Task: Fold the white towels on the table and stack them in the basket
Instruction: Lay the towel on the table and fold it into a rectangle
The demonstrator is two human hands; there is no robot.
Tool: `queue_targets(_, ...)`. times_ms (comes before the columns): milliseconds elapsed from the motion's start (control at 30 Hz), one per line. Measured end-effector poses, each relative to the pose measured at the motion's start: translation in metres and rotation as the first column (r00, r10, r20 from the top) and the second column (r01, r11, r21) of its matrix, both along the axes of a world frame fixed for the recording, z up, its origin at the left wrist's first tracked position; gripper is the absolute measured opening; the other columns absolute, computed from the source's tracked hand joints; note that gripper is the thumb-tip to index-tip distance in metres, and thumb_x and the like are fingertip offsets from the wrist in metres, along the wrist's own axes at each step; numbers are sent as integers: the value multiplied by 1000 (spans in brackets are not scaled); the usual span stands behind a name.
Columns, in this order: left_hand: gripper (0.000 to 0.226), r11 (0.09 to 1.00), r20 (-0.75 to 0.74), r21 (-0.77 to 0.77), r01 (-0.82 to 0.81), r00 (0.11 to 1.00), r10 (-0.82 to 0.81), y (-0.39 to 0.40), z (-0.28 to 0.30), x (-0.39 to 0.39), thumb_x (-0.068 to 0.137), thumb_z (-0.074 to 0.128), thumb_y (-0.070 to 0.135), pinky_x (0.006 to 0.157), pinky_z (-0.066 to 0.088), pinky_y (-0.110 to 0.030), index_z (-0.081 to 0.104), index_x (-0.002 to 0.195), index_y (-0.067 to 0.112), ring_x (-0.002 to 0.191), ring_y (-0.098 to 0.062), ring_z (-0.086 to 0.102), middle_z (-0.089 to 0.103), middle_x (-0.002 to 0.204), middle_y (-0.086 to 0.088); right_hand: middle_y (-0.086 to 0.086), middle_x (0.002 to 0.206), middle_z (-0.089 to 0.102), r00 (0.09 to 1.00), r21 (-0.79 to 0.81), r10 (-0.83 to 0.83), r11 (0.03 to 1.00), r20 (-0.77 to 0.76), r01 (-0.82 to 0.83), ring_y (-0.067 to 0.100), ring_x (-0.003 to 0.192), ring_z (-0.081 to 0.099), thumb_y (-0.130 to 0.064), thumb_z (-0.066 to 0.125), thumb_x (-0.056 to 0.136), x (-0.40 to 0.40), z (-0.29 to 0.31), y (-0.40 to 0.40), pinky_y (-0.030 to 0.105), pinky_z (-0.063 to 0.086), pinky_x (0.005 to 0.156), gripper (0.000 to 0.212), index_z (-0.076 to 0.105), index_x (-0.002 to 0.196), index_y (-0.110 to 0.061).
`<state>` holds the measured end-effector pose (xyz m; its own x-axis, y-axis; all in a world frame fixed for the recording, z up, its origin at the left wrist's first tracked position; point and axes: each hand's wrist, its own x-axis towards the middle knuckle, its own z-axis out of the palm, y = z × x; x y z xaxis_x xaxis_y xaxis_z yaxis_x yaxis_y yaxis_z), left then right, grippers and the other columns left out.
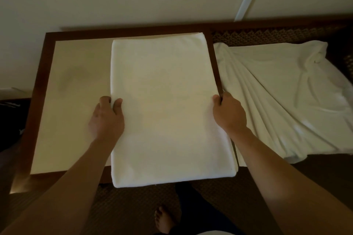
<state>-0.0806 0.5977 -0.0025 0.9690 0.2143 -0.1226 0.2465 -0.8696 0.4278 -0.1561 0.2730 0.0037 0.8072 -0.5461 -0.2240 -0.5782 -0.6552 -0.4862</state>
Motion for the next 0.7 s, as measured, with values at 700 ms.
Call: queue_targets(700, 51, 995, 35, -75, -62, 997, 64, -28, 4, 98, 102, 50, 44, 92, 47, -50, 39, 145, 19, 116, -38, 58, 61, 130, -12, -1, 76, 63, 989, -103, 41, 994, 142, -27, 21, 67, 63, -54, 44, 103, 114, -12, -20, 37, 55, 63, 39, 55, 96, -17)
